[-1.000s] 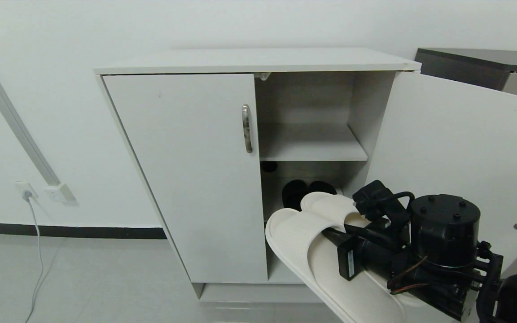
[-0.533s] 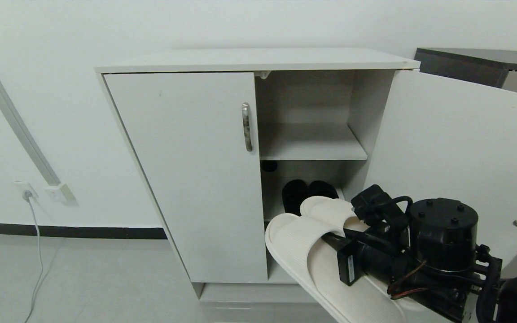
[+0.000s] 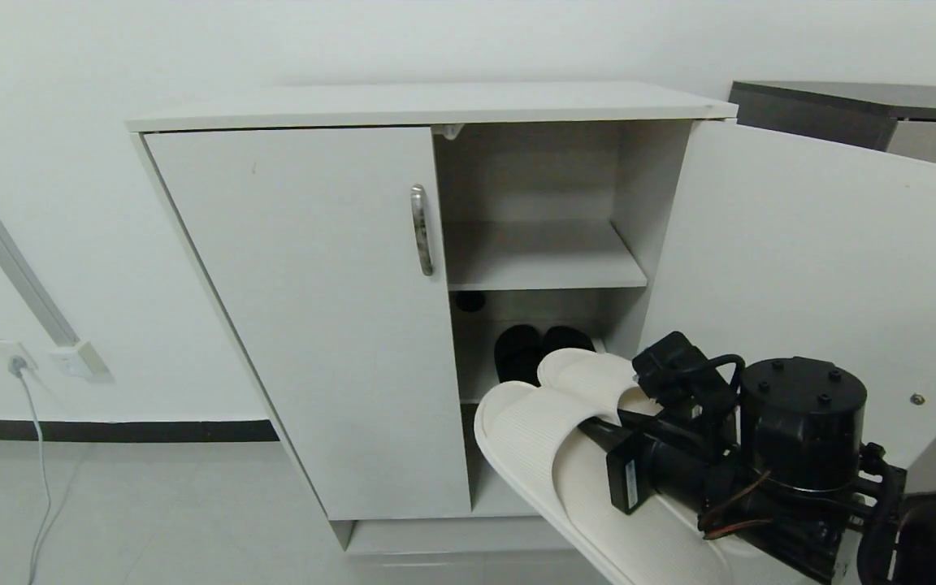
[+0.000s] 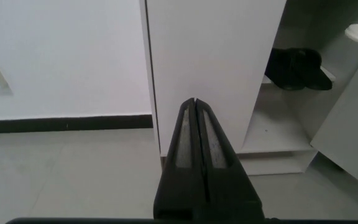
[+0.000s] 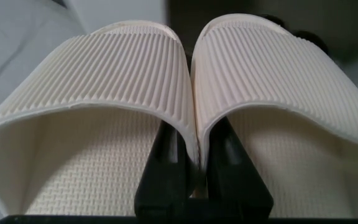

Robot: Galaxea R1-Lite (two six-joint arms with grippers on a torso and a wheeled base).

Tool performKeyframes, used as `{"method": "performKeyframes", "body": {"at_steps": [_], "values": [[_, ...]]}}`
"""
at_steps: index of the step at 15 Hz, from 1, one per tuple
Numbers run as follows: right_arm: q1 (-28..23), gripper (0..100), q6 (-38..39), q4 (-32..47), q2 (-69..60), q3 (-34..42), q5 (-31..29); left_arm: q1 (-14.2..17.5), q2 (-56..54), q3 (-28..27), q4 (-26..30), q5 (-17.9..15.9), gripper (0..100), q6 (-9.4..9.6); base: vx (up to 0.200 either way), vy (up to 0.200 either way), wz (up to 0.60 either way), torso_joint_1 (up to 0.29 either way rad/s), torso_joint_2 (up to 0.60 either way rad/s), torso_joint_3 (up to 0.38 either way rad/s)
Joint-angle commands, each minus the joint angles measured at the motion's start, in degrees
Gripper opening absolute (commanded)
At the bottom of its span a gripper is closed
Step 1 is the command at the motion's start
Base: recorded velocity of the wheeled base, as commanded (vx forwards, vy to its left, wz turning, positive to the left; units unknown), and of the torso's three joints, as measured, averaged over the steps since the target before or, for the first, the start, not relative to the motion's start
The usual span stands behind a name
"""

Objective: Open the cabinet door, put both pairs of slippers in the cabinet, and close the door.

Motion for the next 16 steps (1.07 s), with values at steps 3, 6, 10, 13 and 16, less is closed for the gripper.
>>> {"method": "performKeyframes", "body": {"at_steps": [3,6,10,13,16], "values": [[0.7,0,-1.5,-3.6,4.0,-1.0,-1.0,0.0,0.0,0.0,0.0,0.0,0,0.08,0.000,0.000,0.00,0.000,0.00,0.000],[3.9,0,-0.7,-2.8,8.9,-7.7,-11.0,0.0,0.0,0.0,0.0,0.0,0,0.08,0.000,0.000,0.00,0.000,0.00,0.000],[6.7,0,3.6,6.7,17.7,-27.2,-29.2,0.0,0.0,0.0,0.0,0.0,0,0.08,0.000,0.000,0.00,0.000,0.00,0.000],[7.0,0,12.3,28.3,15.9,-38.8,-37.2,0.0,0.0,0.0,0.0,0.0,0,0.08,0.000,0.000,0.00,0.000,0.00,0.000],[7.0,0,13.4,34.5,14.5,-43.5,-39.3,0.0,0.0,0.0,0.0,0.1,0,0.08,0.000,0.000,0.00,0.000,0.00,0.000]]}}
